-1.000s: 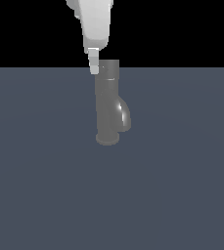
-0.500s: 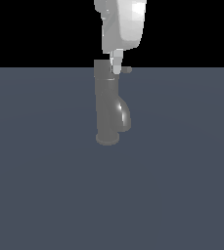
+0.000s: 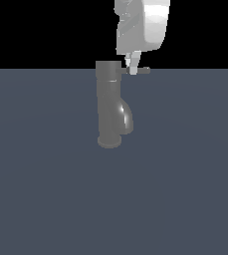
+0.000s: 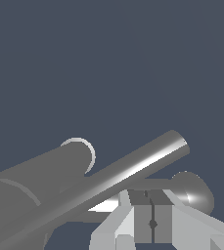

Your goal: Turn on the faucet by rotating a designated handle.

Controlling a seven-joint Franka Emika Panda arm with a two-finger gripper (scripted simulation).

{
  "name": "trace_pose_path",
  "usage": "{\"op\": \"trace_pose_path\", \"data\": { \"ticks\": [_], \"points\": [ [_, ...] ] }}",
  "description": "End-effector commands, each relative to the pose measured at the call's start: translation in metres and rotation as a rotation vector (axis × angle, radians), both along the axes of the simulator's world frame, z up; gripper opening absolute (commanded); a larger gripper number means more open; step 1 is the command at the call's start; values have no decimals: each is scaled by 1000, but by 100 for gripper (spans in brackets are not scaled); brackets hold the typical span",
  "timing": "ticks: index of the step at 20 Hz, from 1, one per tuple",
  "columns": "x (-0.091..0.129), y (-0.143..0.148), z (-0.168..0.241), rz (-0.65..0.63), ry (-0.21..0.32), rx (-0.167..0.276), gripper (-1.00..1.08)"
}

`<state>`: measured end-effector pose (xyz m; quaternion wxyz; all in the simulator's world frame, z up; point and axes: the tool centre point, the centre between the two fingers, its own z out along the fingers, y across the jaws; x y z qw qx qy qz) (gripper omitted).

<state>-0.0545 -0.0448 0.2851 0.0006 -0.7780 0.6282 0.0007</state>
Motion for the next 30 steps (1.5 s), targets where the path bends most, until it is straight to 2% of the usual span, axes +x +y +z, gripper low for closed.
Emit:
{"op": "trace_pose_path", "data": {
  "ticks": [1,30],
  "points": [
    [6,-6,0,-4,0,0,-100],
    [87,-72,0,-36,0,-2,-100]
  ]
}}
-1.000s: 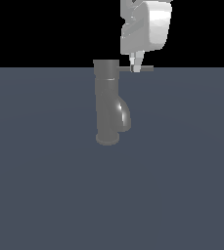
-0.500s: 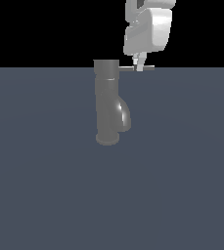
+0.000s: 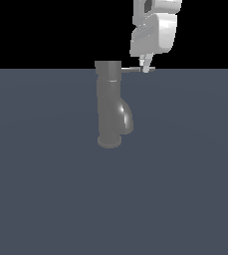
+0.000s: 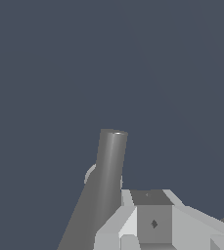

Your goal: Turn on the faucet by rotating a designated handle.

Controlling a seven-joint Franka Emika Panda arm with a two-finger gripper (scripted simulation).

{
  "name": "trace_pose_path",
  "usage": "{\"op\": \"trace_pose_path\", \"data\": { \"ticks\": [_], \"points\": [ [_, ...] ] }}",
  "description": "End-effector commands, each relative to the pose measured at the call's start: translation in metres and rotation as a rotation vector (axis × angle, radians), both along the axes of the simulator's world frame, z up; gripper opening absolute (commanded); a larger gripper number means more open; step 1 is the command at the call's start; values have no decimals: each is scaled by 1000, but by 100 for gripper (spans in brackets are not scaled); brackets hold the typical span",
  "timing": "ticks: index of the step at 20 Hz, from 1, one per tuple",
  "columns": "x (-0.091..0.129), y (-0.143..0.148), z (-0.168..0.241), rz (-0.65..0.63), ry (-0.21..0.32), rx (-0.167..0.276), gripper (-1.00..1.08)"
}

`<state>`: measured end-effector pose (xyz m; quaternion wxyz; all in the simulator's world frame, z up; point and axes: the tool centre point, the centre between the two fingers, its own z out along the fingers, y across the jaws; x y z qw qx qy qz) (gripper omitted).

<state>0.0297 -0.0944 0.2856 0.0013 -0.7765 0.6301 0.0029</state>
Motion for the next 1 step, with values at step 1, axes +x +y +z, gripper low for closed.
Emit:
{"op": "trace_pose_path", "data": {
  "ticks": [1],
  "points": [
    [3,-22,-1,-31,-3,-6,-100]
  ]
}}
